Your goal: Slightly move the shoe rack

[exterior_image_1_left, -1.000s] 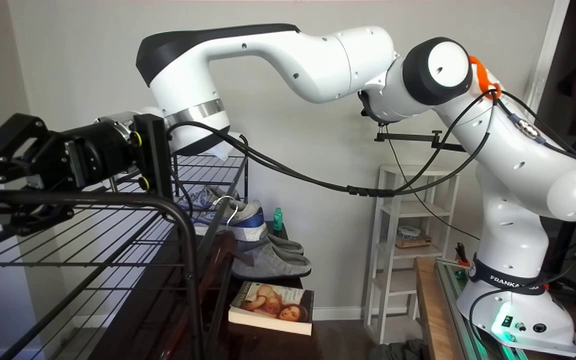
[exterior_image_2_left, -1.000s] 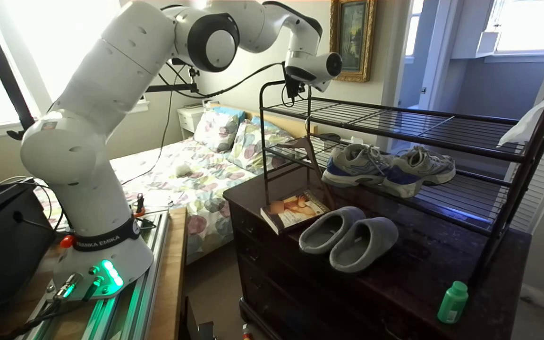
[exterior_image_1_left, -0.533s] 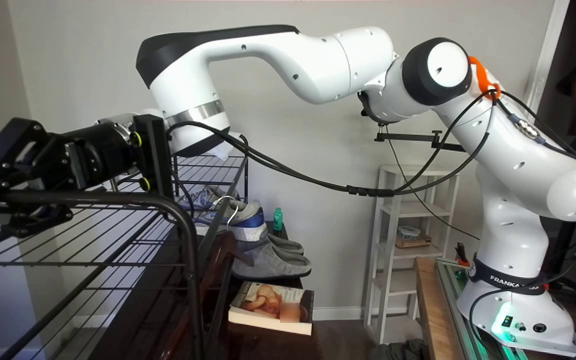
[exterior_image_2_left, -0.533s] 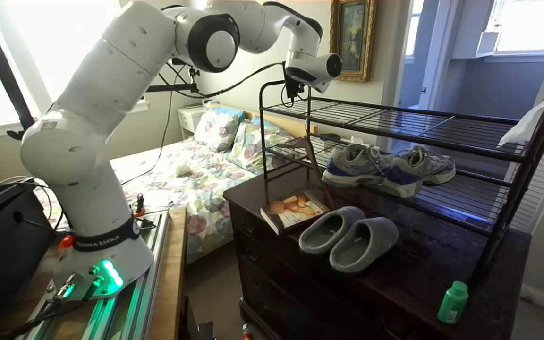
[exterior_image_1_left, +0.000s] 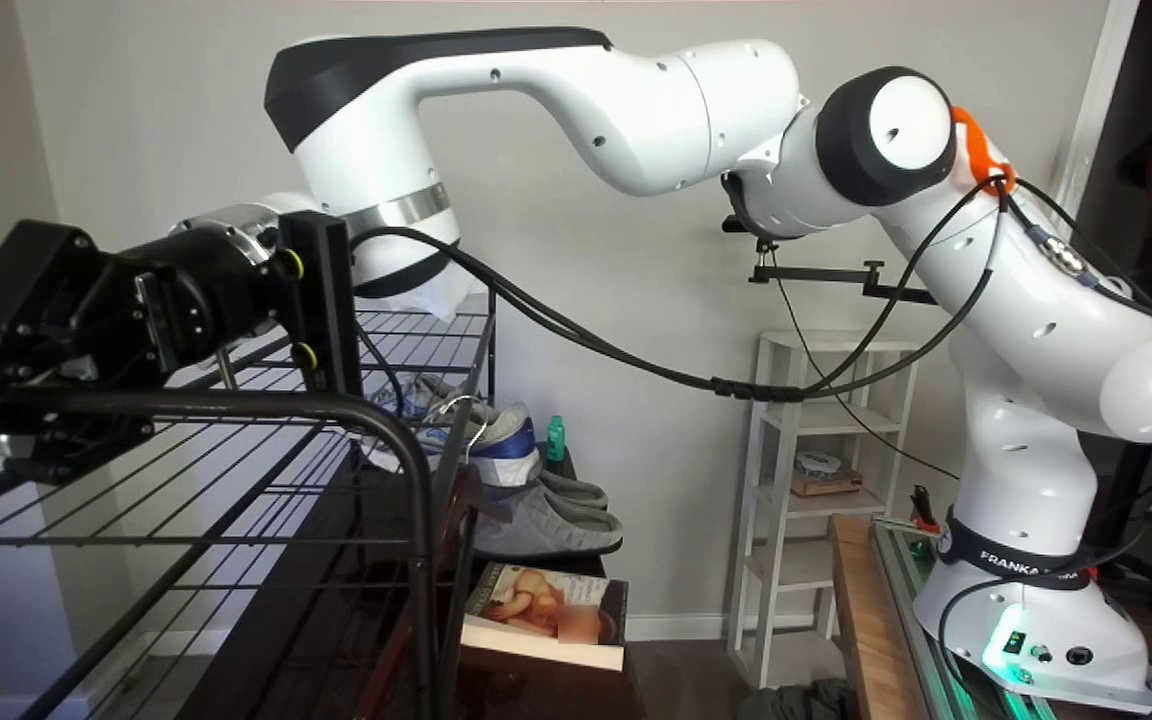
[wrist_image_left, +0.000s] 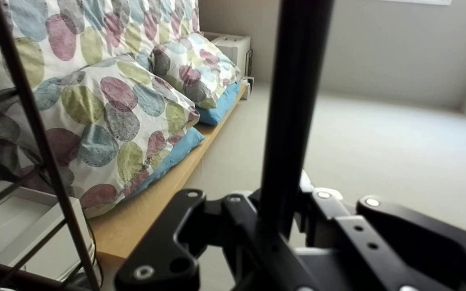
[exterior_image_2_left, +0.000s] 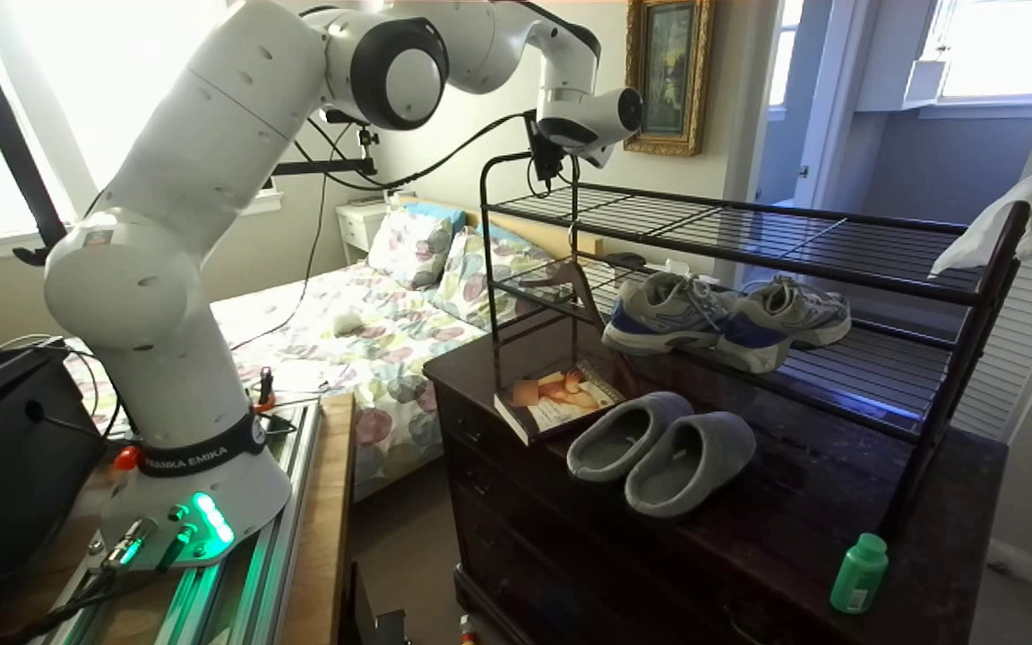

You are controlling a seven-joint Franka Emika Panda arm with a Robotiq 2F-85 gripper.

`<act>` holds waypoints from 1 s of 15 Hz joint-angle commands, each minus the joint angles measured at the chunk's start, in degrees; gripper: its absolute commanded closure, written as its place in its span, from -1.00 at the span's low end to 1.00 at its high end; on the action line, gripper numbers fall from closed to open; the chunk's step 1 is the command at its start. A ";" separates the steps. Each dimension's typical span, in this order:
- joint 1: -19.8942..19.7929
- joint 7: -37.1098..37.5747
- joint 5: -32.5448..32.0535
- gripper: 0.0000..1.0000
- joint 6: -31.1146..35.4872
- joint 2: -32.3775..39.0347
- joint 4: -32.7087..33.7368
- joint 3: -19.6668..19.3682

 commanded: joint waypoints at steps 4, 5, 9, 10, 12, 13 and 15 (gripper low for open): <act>1.65 4.84 -3.72 0.98 -4.14 -2.07 4.77 -0.09; 1.21 4.79 -4.05 0.98 -4.01 -2.50 4.20 0.50; 0.36 4.33 -3.78 0.98 -4.46 -4.75 0.79 0.70; 0.15 4.04 -3.62 0.98 -4.49 -5.55 -0.68 0.72; -0.31 3.19 -3.24 0.98 -3.74 -7.40 -3.74 0.62; -0.53 2.96 -2.90 0.98 -3.66 -8.14 -5.11 0.71; -1.05 2.44 -2.22 0.98 -3.33 -9.92 -8.26 0.79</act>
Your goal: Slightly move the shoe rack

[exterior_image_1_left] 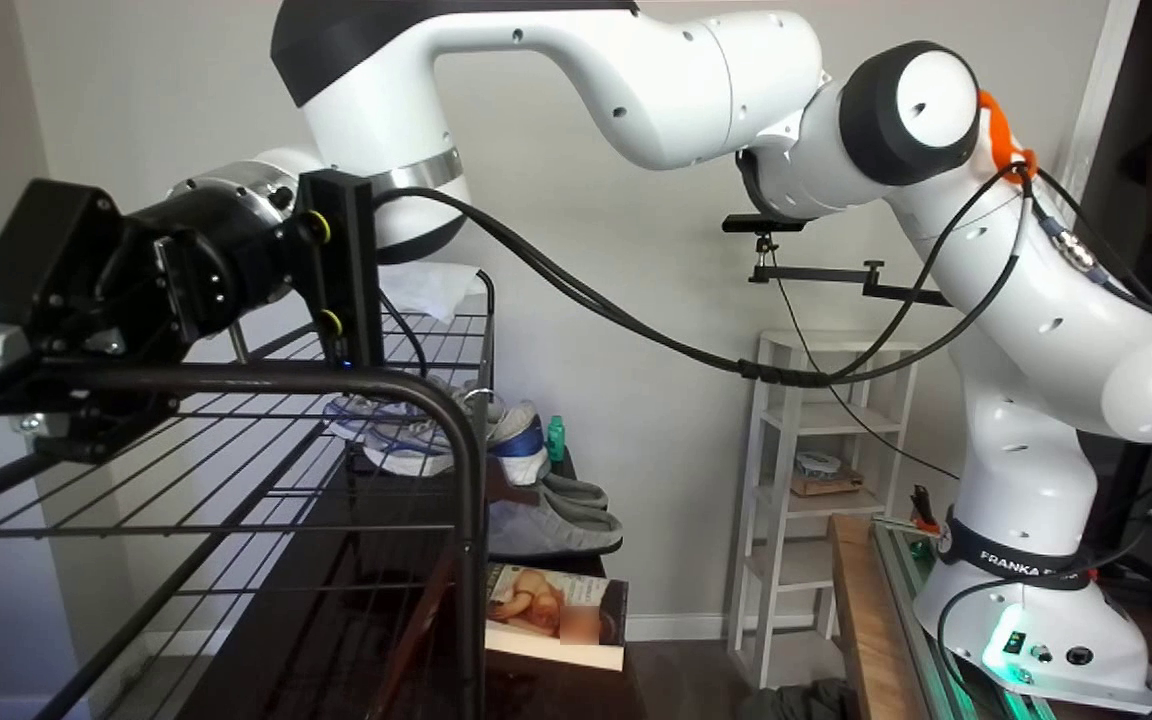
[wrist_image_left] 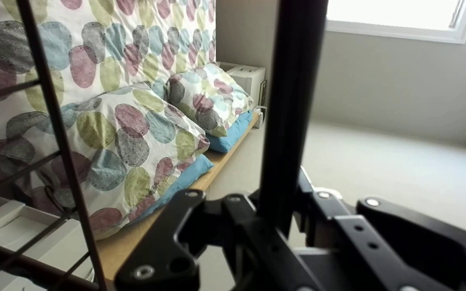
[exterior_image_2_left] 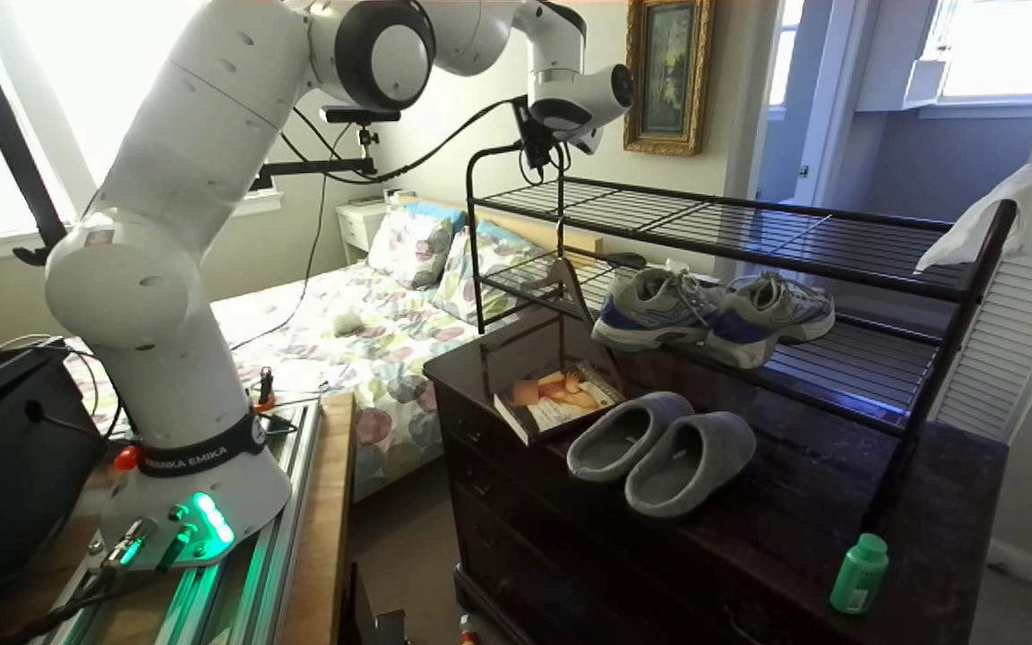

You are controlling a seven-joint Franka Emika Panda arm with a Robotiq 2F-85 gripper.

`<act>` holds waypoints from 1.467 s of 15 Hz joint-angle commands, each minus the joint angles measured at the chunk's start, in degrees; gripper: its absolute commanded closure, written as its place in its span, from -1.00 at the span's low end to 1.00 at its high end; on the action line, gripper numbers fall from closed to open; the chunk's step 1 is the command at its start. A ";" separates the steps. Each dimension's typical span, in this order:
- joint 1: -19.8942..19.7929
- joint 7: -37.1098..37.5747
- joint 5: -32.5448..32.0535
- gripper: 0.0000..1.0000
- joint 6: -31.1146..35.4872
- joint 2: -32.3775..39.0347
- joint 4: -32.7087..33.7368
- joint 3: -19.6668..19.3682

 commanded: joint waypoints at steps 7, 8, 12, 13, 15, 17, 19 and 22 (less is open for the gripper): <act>-2.28 -1.83 4.62 0.98 3.02 -13.35 -13.09 -0.91; -2.42 -2.19 5.01 0.98 3.88 -14.06 -13.78 -1.24; -2.22 -1.74 6.19 0.98 5.69 -15.65 -15.25 -2.15; -2.10 -1.57 6.14 0.98 5.97 -15.95 -15.52 -2.33; -2.06 -1.19 5.88 0.98 6.10 -16.33 -16.35 -2.61; -1.78 -0.53 5.17 0.98 6.49 -15.96 -16.78 -3.03; -1.72 -0.57 5.13 0.98 6.73 -15.38 -17.11 -3.17; -1.24 -0.20 4.52 0.98 7.20 -14.96 -17.52 -3.29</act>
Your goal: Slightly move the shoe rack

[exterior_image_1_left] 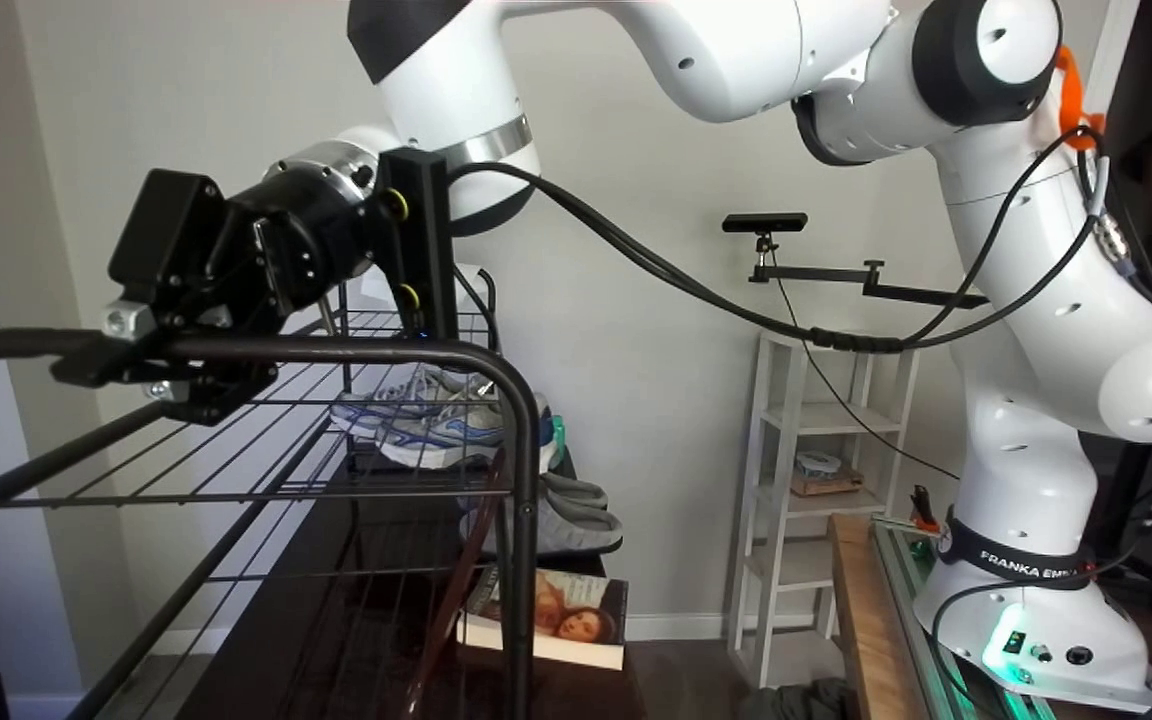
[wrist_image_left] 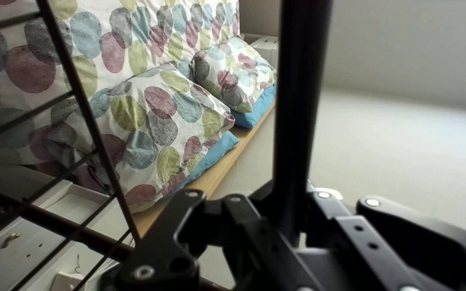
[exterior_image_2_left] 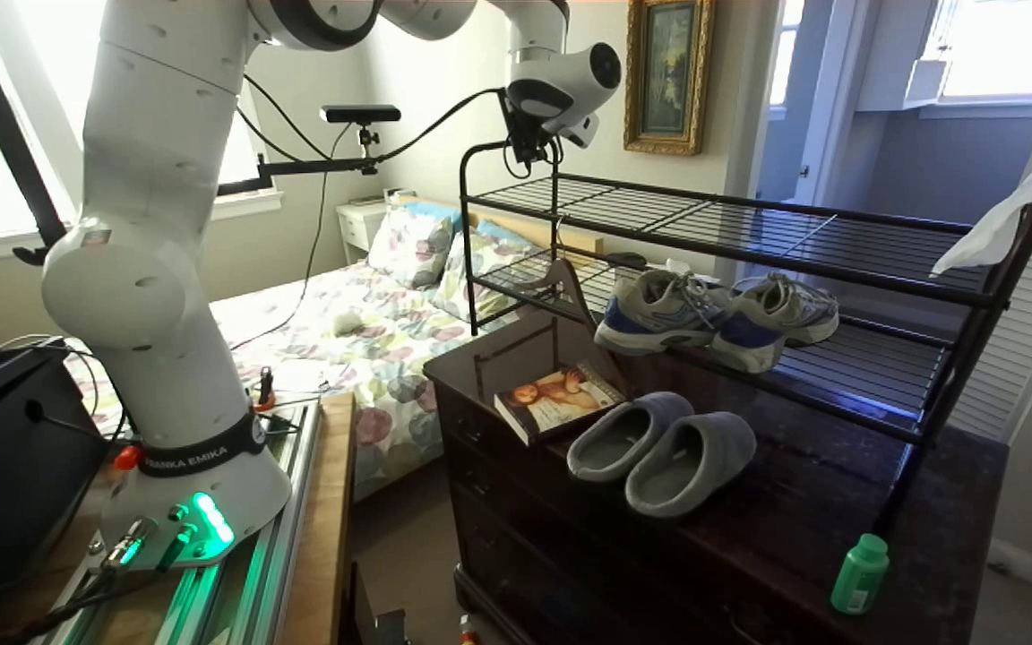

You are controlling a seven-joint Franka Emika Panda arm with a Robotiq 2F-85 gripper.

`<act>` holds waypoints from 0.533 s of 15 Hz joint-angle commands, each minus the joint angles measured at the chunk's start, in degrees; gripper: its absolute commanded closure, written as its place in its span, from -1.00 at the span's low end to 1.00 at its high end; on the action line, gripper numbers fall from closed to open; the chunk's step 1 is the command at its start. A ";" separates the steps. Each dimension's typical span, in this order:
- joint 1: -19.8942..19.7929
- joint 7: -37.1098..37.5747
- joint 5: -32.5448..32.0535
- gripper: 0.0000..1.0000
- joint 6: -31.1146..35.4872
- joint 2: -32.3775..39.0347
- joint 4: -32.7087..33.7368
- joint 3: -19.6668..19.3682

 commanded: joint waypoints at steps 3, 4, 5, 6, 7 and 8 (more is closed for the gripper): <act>0.14 1.49 0.51 0.98 0.98 -1.68 -1.56 -1.15; 0.18 1.67 0.46 0.98 0.90 -1.33 -1.56 -1.18; 0.32 1.84 0.37 0.98 0.95 -1.11 -1.78 -1.21; 0.58 2.37 0.05 0.98 0.94 -0.72 -1.55 -1.33; 0.71 2.66 -0.03 0.98 0.90 -0.12 -1.34 -1.37; 0.80 2.91 -0.05 0.98 0.91 0.13 -1.34 -1.36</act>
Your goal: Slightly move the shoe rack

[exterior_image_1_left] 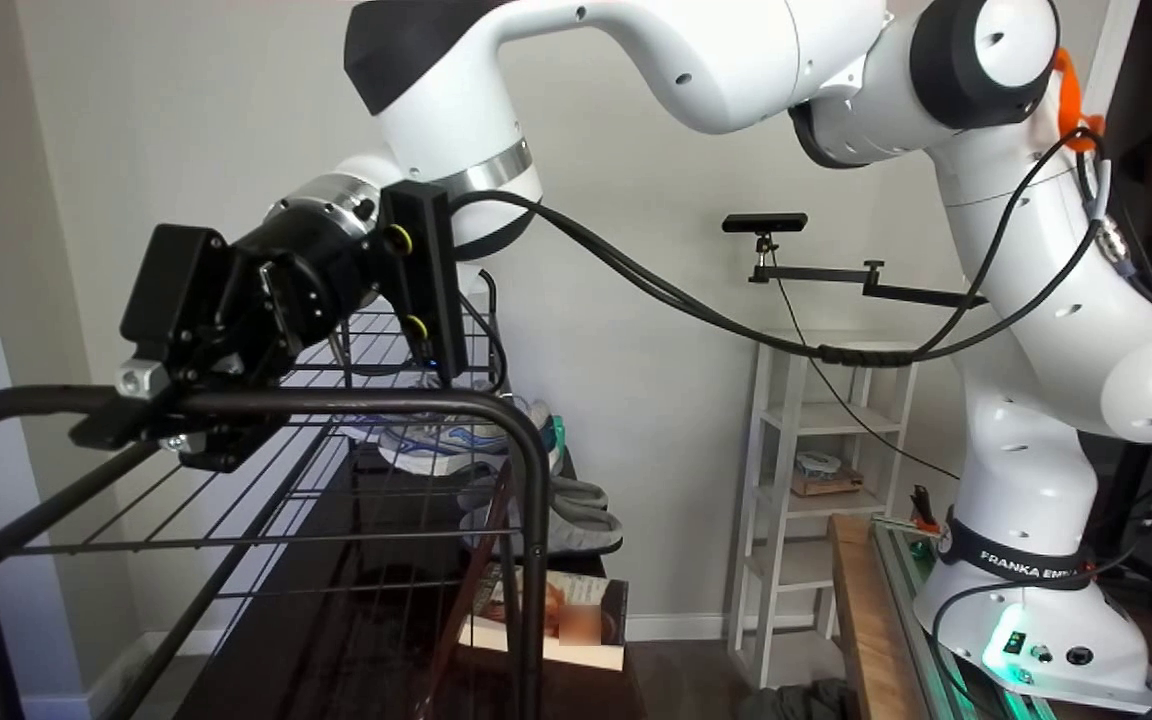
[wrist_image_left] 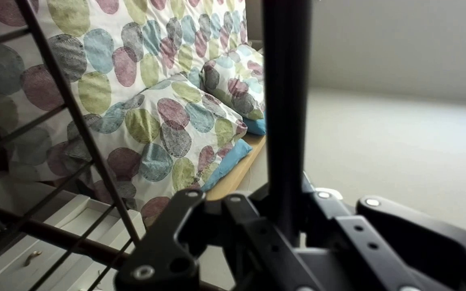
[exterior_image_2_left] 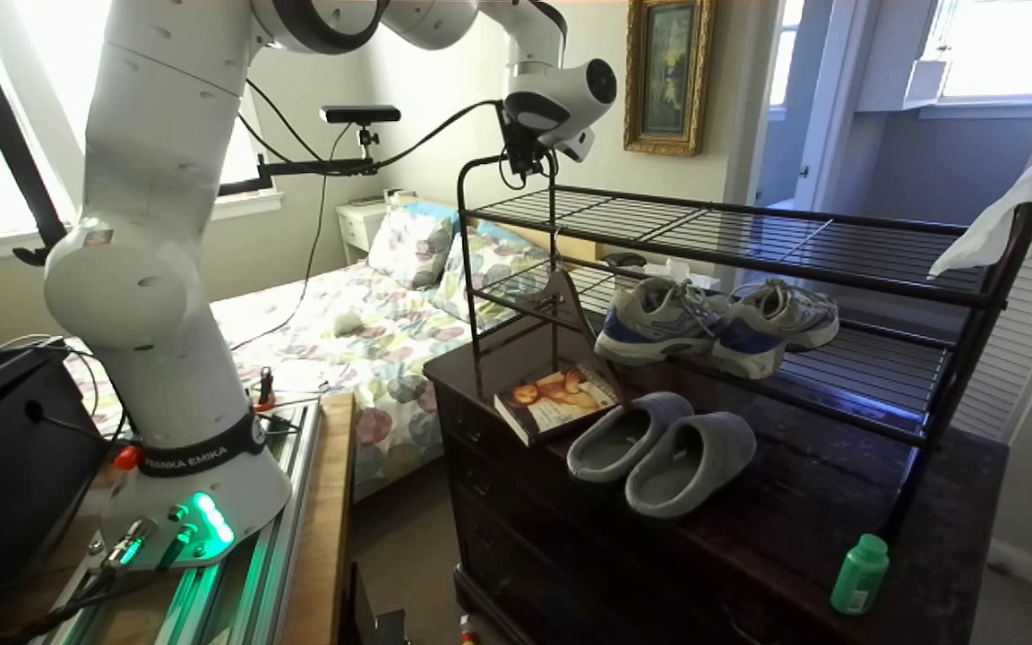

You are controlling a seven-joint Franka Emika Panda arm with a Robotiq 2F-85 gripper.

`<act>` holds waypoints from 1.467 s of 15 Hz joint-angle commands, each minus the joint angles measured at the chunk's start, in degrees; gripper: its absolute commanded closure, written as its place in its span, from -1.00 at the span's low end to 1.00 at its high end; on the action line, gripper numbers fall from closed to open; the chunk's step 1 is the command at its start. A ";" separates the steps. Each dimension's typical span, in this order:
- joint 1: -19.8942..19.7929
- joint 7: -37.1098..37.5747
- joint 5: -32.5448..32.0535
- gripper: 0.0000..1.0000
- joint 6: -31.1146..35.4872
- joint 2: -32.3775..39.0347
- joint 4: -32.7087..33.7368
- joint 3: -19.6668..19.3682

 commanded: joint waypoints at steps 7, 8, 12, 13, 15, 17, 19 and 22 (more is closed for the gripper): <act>0.27 3.68 -0.41 0.98 0.67 -0.34 0.56 -1.24; 0.26 3.88 -0.44 0.98 0.69 -0.39 0.53 -1.29; 0.27 6.36 -2.56 0.15 1.27 -1.94 -0.72 -2.39; 0.15 7.30 -3.22 -0.01 1.04 -2.67 -0.96 -2.79; -0.13 8.30 -4.11 -0.29 0.86 -4.13 -1.42 -3.34; -0.11 9.72 -6.18 -0.58 0.67 -6.08 -2.16 -3.88; -0.18 9.61 -8.15 -0.83 0.81 -8.99 -3.55 -4.02; -0.17 4.93 -10.47 -1.00 2.66 -12.36 -5.03 -3.18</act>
